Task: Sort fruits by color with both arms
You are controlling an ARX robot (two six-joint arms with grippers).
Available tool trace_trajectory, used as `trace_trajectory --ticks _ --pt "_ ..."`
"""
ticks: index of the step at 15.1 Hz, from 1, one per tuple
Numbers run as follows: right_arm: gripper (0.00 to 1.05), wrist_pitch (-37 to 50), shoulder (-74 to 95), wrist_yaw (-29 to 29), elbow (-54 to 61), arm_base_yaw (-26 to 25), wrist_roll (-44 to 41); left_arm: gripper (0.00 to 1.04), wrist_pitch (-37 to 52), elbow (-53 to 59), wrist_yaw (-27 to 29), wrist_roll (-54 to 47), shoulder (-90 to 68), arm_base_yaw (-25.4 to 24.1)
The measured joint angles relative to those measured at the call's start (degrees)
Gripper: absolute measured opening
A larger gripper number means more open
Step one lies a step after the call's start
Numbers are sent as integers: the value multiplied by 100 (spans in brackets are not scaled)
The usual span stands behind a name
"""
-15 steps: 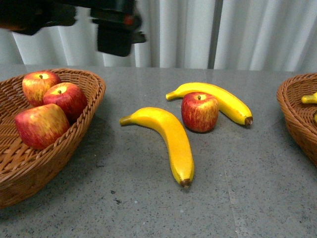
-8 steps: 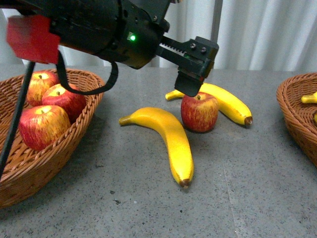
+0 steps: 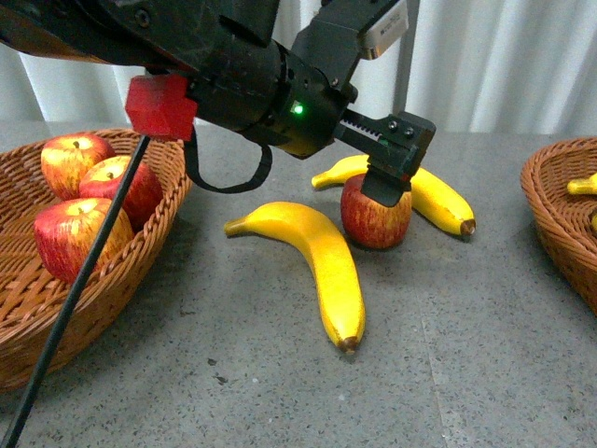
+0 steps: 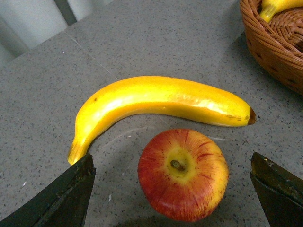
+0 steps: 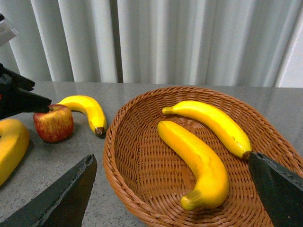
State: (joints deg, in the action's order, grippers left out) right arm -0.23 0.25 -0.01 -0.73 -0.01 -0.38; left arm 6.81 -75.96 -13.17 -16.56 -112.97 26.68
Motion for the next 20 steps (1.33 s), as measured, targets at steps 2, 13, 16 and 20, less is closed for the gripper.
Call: trace_trajectory --ticks 2,13,16,20 --pt "98 0 0 0 0 0 0 98 -94 -149 -42 -11 -188 48" --pt "98 0 0 0 0 0 0 98 -638 -1029 -81 -24 -1226 203" --pt "98 0 0 0 0 0 0 97 -645 -1025 -26 -39 -1235 199" --pt "98 -2 0 0 0 0 0 70 -68 -538 260 -35 -778 157"
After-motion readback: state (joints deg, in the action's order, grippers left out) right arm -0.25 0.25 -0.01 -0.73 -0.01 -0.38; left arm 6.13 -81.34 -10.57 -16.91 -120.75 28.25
